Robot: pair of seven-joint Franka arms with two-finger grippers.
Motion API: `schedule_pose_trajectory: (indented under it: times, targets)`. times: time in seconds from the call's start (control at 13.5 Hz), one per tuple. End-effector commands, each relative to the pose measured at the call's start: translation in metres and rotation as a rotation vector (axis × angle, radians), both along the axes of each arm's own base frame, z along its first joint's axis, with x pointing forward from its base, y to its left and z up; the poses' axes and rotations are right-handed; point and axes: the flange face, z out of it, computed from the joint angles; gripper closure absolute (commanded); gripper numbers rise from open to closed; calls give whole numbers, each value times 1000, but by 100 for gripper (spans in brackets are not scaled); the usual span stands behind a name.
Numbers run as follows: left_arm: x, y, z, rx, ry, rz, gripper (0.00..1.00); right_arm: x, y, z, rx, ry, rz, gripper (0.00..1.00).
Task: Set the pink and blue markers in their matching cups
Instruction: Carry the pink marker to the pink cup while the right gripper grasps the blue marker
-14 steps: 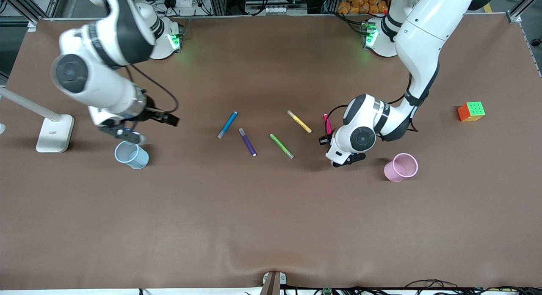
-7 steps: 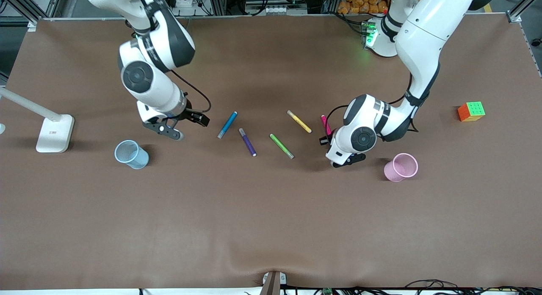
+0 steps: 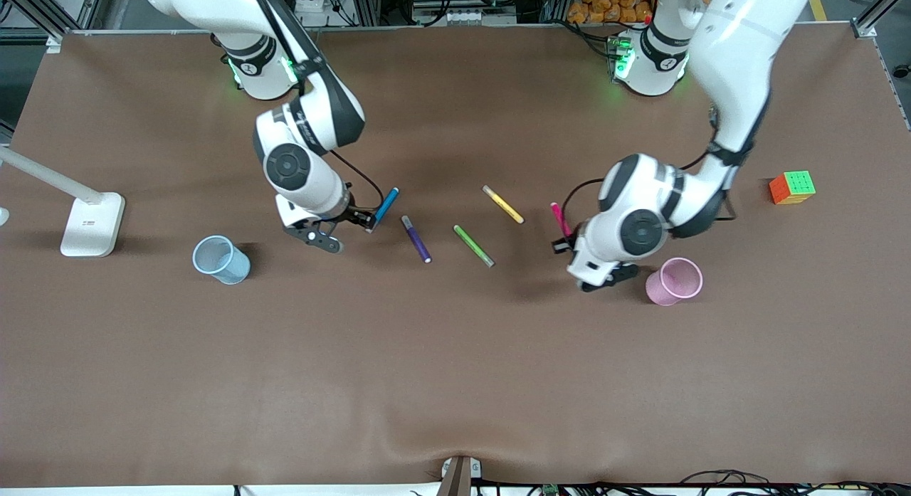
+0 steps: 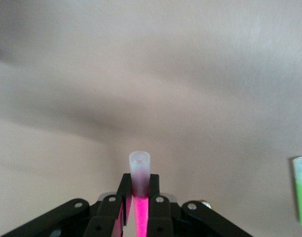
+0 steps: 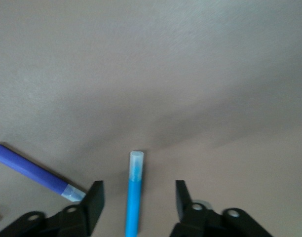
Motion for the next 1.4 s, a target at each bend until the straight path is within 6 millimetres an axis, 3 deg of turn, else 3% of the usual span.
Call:
schedule_pose_trajectory:
  times: [0.0,0.15,0.22,0.67,0.89,1.04,1.26,1.33]
  targets:
    - [14,41,55,10,-59,47,100,-3,5,-16,5,-6,-24,43]
    - [22,67,88,26,-122,74,100,-3,4,-25,-1,-4,-27,43]
    - [25,78,95,62,-149,60,100,-3,4,-31,-1,-5,-29,43]
    - [52,147,114,290,-274,-29,100,-17,21,-50,14,-25,-23,50]
    - [67,157,134,309,-335,-23,100,-22,17,-57,5,-14,-23,50]
    - [76,158,135,299,-364,-22,100,-25,17,-60,6,-24,-23,51]
    - [84,170,118,339,-413,-45,100,-29,22,-62,10,-40,-12,100]
    - [86,169,115,331,-424,-46,100,-29,21,-61,10,-40,-13,100]
